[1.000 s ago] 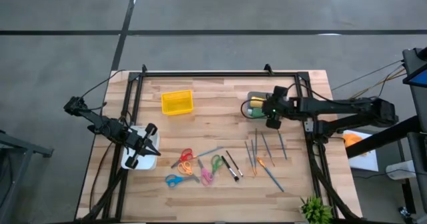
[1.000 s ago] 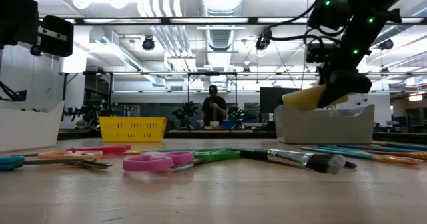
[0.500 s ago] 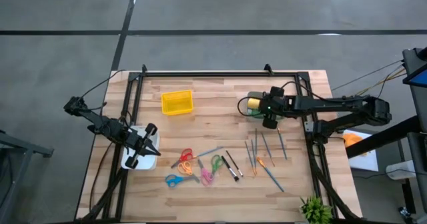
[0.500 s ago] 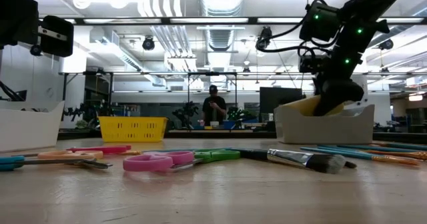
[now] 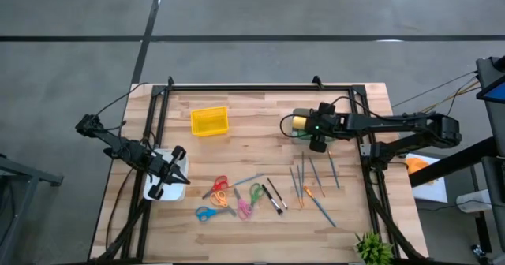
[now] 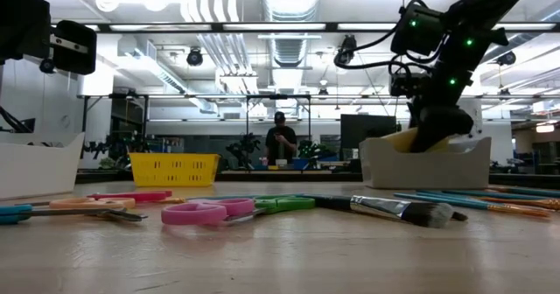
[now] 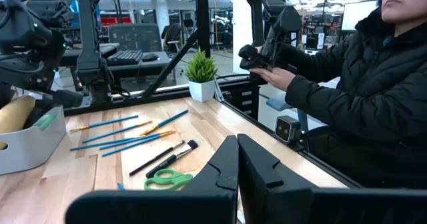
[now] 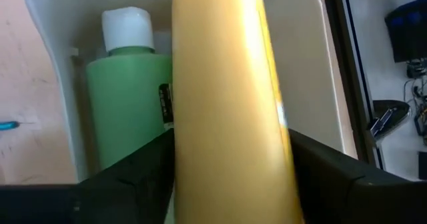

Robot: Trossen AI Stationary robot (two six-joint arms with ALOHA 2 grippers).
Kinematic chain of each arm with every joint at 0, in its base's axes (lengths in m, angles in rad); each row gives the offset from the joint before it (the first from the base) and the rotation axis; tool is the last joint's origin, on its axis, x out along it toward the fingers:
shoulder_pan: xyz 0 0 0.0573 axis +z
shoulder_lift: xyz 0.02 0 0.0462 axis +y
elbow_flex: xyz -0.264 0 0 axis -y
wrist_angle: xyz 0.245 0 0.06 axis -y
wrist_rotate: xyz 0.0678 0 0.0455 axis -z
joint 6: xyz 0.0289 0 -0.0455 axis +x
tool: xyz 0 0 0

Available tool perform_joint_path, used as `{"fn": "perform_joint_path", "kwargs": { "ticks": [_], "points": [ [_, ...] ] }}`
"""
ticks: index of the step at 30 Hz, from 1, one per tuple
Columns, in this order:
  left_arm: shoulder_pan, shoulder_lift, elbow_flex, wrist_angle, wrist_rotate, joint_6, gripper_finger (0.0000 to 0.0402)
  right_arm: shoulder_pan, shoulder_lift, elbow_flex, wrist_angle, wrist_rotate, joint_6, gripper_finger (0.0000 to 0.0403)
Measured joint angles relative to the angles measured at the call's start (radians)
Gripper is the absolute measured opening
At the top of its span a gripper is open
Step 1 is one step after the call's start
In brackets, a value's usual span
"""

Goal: Pick & Place Paint Supplies
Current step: Put the yellow acrylic paint bottle into the gray bin

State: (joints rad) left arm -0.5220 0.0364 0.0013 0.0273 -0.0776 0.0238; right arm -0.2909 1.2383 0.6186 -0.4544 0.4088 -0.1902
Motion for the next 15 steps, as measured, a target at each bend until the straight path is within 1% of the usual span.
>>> {"fn": "perform_joint_path", "kwargs": {
  "ticks": [4,15],
  "points": [
    [0.0,0.0,0.0,0.0,0.0,0.002,0.0,0.0,-0.001,0.0,0.002,-0.002,0.019,0.0267],
    [0.0,0.0,0.0,0.0,0.0,0.002,0.0,0.0,-0.001,0.0,0.001,-0.001,0.026,0.0269]
  ]
}}
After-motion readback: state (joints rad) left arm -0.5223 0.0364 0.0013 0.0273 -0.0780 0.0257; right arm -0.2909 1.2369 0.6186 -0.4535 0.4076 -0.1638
